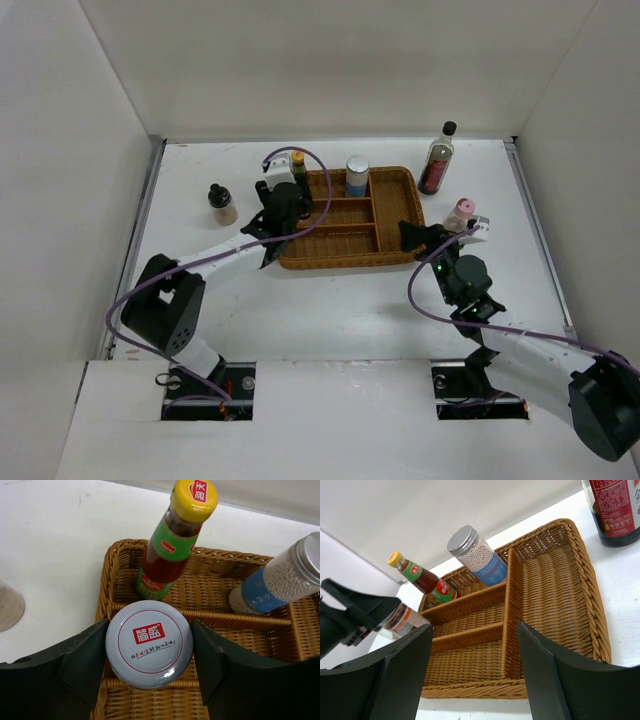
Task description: Organize the condiment bottles
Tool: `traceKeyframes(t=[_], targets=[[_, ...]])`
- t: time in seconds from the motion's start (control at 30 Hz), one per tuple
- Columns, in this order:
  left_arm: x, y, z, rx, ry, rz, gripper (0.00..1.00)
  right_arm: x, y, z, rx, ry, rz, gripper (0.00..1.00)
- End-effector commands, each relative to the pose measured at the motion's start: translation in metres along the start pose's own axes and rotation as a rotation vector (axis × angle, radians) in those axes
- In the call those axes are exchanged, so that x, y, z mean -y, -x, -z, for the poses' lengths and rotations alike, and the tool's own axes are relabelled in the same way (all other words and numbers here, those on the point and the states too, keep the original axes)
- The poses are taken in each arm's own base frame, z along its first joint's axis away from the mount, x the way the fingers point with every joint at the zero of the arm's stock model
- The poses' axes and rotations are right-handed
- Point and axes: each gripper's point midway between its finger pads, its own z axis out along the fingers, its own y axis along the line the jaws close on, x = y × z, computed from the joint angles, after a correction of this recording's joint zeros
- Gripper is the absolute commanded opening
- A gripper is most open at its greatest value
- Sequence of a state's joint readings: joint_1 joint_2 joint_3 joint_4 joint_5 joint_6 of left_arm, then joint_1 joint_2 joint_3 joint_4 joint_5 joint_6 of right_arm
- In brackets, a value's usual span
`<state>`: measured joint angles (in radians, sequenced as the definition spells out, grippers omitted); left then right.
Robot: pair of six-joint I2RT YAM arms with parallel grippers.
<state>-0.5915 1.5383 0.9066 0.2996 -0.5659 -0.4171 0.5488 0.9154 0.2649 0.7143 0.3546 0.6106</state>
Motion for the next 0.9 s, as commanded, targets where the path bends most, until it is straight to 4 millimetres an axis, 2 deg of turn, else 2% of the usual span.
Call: traceKeyframes(t=[0.0, 0.1, 0.3, 0.4, 0.47, 0.57, 0.63, 0.73, 0.8, 0.87], targets=[[0.042, 0.067, -0.003, 0.175, -0.104, 0.11, 0.27, -0.017, 0.023, -0.001, 0.069, 0.056, -0.036, 0.75], [0.046, 0.053, -0.009, 0.162, -0.109, 0.096, 0.27, -0.018, 0.019, -0.002, 0.053, 0.061, -0.044, 0.75], [0.041, 0.03, -0.019, 0.137, -0.088, 0.068, 0.28, -0.017, 0.016, -0.004, 0.045, 0.057, -0.042, 0.75], [0.033, 0.003, -0.027, 0.095, -0.064, 0.037, 0.31, -0.017, 0.018, -0.003, 0.054, 0.055, -0.036, 0.75], [0.025, -0.016, -0.029, 0.065, -0.043, 0.015, 0.39, -0.016, 0.019, -0.003, 0.055, 0.054, -0.044, 0.75], [0.017, -0.029, -0.028, 0.053, -0.018, 0.003, 0.56, -0.016, 0.02, -0.002, 0.058, 0.054, -0.038, 0.75], [0.017, -0.023, -0.022, 0.064, -0.019, 0.006, 0.68, -0.015, 0.02, -0.003, 0.061, 0.051, -0.044, 0.75], [0.016, 0.0, -0.009, 0.104, -0.024, 0.018, 0.84, -0.016, 0.017, -0.004, 0.047, 0.052, -0.036, 0.75], [0.016, 0.018, 0.002, 0.114, -0.024, 0.013, 0.9, -0.016, 0.019, -0.004, 0.055, 0.05, -0.038, 0.75], [0.008, 0.034, 0.014, 0.123, -0.001, 0.015, 0.91, -0.015, 0.017, -0.004, 0.044, 0.048, -0.041, 0.75]])
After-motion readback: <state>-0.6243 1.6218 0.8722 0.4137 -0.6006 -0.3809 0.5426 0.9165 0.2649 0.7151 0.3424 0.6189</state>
